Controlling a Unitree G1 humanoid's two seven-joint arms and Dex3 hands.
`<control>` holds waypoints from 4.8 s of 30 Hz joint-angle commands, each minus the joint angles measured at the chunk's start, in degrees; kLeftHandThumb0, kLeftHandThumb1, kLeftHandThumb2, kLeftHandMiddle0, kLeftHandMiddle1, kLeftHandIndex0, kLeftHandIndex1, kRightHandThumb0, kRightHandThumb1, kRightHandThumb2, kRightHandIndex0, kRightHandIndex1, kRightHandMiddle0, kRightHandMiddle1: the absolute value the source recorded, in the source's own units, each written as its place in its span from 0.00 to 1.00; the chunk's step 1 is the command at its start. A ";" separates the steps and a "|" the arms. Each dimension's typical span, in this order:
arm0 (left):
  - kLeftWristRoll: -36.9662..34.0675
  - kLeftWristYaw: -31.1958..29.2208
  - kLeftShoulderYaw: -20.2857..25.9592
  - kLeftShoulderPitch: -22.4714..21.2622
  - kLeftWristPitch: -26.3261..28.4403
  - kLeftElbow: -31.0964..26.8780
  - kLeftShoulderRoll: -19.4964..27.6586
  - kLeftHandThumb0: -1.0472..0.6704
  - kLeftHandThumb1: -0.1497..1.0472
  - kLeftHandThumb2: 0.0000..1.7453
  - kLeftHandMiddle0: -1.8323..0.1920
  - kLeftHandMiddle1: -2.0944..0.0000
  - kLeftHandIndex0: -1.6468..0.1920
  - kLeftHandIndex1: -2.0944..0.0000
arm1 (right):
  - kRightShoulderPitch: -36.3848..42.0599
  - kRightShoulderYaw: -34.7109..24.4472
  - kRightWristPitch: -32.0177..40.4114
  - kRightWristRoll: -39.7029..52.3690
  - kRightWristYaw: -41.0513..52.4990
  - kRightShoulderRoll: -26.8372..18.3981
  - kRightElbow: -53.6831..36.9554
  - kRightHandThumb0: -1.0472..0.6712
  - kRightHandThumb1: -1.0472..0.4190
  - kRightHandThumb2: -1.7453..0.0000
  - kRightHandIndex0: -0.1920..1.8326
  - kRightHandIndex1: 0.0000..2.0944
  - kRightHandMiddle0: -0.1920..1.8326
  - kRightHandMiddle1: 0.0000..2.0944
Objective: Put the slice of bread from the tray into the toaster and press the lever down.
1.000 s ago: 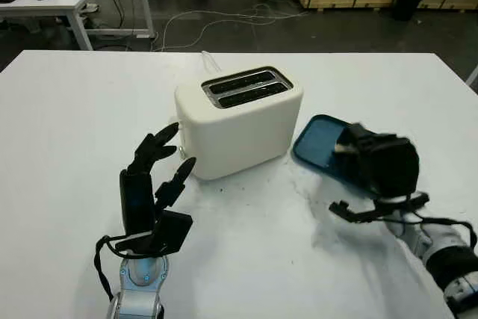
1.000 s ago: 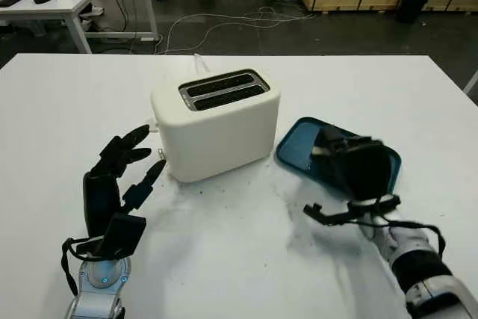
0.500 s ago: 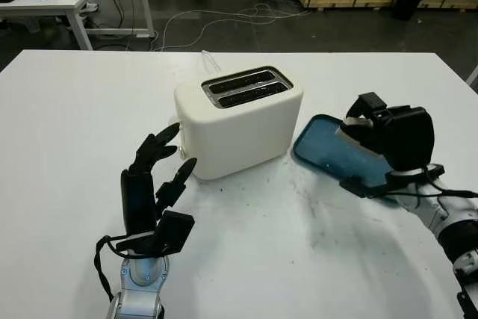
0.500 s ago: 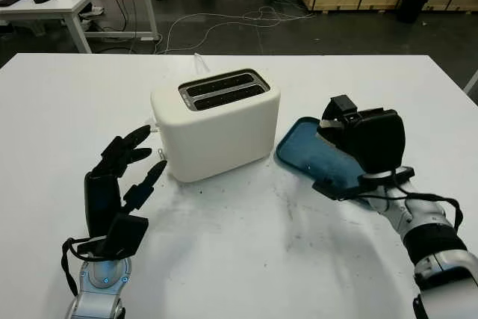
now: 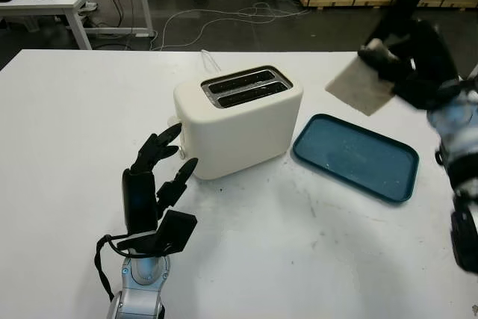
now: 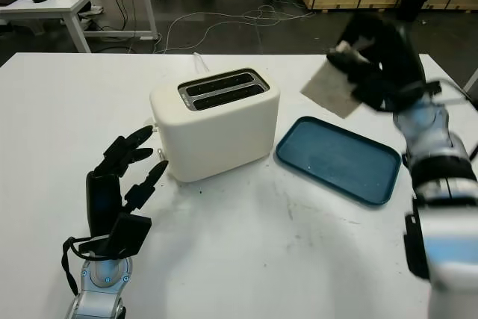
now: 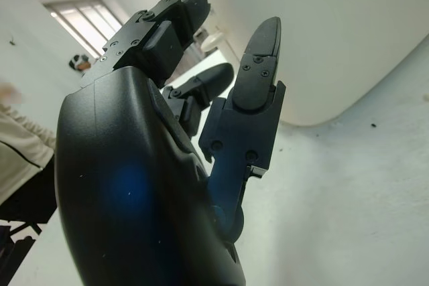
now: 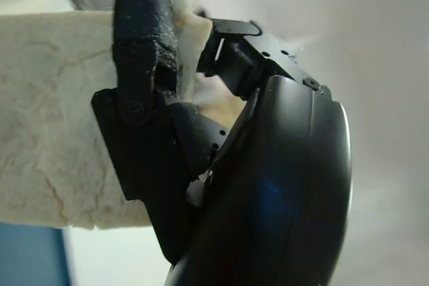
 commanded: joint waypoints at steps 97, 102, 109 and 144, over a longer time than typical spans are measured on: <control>1.41 1.27 -1.64 -0.09 0.69 0.81 -0.37 0.43 0.89 0.02 0.66 0.60 0.54 0.91 | -9.51 23.68 1.75 -26.91 -9.46 13.30 2.19 0.20 0.09 0.96 0.28 0.44 0.40 0.21; 2.11 1.81 -1.77 -0.08 0.66 1.02 -0.30 0.44 0.89 0.02 0.65 0.60 0.53 0.91 | -9.24 23.01 2.13 -26.58 -10.34 11.82 2.42 0.22 0.09 0.96 0.29 0.46 0.41 0.19; 2.07 1.65 -1.78 -0.03 0.75 1.08 -0.25 0.42 0.89 0.03 0.65 0.61 0.53 0.91 | -8.63 18.83 2.24 -23.65 -11.15 9.90 2.74 0.26 0.09 0.99 0.29 0.45 0.42 0.17; 7.91 -3.35 14.74 -15.31 2.59 -3.39 20.84 0.41 0.84 0.00 0.55 0.68 0.44 0.94 | 58.90 -2.06 20.80 11.96 -8.71 21.24 -66.87 0.34 0.13 1.00 0.56 0.08 0.54 0.00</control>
